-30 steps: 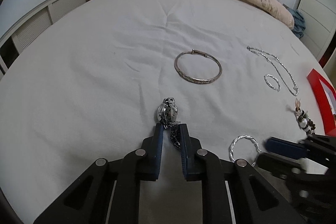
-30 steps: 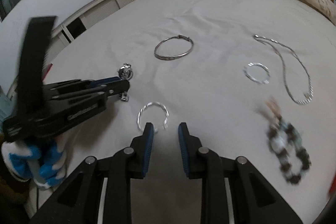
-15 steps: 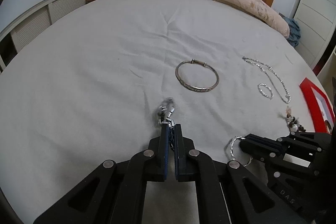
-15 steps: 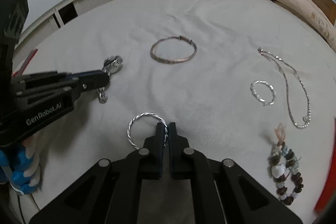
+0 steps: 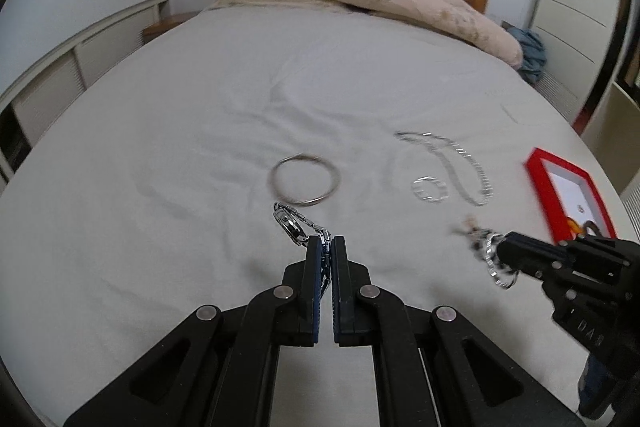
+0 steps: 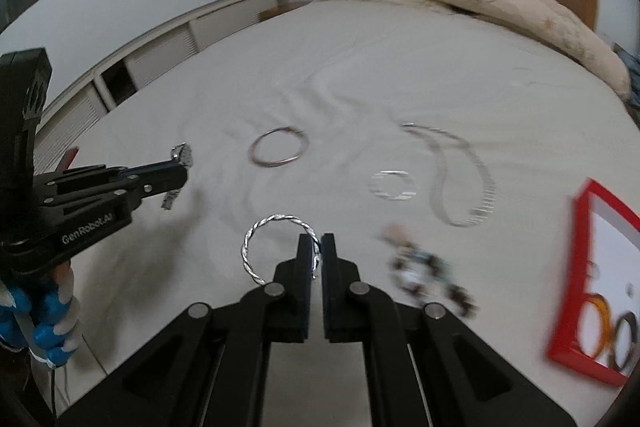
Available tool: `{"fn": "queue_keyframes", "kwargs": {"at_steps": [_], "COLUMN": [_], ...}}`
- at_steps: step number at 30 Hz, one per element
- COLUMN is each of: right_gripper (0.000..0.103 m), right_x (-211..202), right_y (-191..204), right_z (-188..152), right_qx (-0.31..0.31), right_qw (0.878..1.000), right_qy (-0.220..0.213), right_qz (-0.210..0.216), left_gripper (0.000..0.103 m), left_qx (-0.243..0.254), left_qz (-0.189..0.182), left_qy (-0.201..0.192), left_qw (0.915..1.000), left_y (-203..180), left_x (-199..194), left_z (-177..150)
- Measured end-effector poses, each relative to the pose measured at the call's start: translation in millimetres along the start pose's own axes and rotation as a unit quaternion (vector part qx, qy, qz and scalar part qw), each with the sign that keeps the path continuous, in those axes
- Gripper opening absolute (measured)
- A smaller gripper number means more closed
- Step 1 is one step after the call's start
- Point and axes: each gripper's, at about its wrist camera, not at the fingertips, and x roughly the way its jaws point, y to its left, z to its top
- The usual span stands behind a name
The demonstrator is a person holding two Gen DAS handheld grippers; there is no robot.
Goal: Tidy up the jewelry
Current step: 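Carry the watch and twisted bangle into the red box and open both tools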
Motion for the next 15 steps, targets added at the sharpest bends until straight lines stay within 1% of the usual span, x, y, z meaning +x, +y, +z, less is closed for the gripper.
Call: {"fn": "queue_keyframes", "kwargs": {"at_steps": [3, 4, 7, 11, 13, 15], "right_gripper": [0.003, 0.003, 0.003, 0.003, 0.003, 0.003], "right_x": [-27.6, -40.0, -65.8, -100.1, -109.8, -117.5], "right_y": [-34.4, -51.3, -87.9, -151.6, -177.0, -207.8], "right_z": [-6.8, -10.9, -21.1, -39.8, -45.6, -48.3], "right_qx": [0.022, 0.032, 0.054, 0.083, 0.094, 0.106], "right_qw": [0.999, 0.999, 0.996, 0.990, 0.987, 0.984], "right_qy": [-0.012, -0.016, -0.022, -0.025, -0.025, -0.023], "right_qz": [-0.025, -0.037, -0.064, -0.110, -0.124, -0.138], "left_gripper": [0.004, 0.004, 0.004, 0.004, 0.004, 0.004], "left_qx": [0.022, 0.029, 0.051, 0.084, 0.101, 0.114], "left_qz": [-0.017, -0.024, -0.048, -0.084, -0.106, -0.125], "left_qy": [-0.004, -0.004, -0.006, -0.003, 0.004, 0.010], "left_qw": [0.9996, 0.9993, 0.9975, 0.9928, 0.9892, 0.9856], "left_y": [-36.6, -49.6, -92.9, -156.9, -193.2, -221.0], "left_x": [-2.4, -2.2, 0.5, 12.4, 23.9, 33.5], "left_z": [8.7, 11.6, 22.1, 33.8, 40.3, 45.5]}}
